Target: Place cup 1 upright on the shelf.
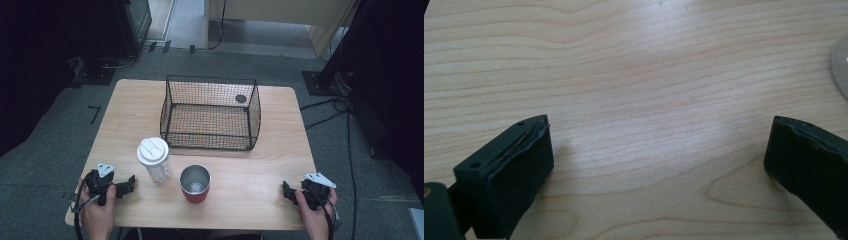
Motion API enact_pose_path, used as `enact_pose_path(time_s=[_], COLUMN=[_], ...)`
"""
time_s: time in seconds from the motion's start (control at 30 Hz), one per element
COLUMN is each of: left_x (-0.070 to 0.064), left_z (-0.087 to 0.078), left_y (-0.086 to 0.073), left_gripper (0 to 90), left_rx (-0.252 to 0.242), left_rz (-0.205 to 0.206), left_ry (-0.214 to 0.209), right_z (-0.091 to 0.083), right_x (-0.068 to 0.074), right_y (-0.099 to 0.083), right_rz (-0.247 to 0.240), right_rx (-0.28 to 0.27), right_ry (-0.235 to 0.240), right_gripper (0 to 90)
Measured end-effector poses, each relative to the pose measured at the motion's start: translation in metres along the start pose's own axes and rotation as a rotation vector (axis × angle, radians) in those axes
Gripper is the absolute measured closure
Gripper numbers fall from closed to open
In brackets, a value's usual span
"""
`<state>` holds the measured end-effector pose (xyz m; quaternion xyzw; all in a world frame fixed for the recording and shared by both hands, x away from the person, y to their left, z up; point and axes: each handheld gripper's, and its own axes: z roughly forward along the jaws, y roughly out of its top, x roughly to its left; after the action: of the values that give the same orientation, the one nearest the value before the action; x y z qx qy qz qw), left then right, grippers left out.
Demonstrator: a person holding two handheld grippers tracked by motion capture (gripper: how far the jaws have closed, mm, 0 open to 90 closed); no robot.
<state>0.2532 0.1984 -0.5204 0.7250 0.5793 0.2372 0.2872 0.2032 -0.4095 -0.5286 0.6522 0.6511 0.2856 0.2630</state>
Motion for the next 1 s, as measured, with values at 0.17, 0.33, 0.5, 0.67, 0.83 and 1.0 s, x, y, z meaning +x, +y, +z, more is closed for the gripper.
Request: enact_pose_path(time_s=[0.17,0.33,0.5,0.67,0.83,1.0], left_x=[0.001,0.001,0.001,0.001,0.001,0.001], left_z=[0.001,0.001,0.001,0.001,0.001,0.001], left_y=[0.001,0.001,0.001,0.001,0.001,0.001], left_gripper=[0.0,0.0,0.0,0.0,0.0,0.0], left_rx=[0.0,0.0,-0.001,-0.001,0.0,-0.001], left_rz=[-0.02,-0.02,-0.02,-0.02,-0.02,-0.02], left_ry=[0.021,0.021,0.021,0.021,0.021,0.021], right_z=[-0.002,-0.005,-0.012,-0.016,-0.022,-0.027], right_x=[0.003,0.011,0.024,0.034,0.044,0.058], right_y=[-0.002,-0.002,0.002,0.006,0.011,0.016], right_rz=[-0.013,-0.019,-0.038,-0.057,-0.07,-0.092], right_rx=[-0.002,-0.017,-0.044,-0.067,-0.1,-0.121], right_ry=[0.015,0.069,0.093,0.122,0.149,0.168], right_gripper=[0.0,0.0,0.0,0.0,0.0,0.0])
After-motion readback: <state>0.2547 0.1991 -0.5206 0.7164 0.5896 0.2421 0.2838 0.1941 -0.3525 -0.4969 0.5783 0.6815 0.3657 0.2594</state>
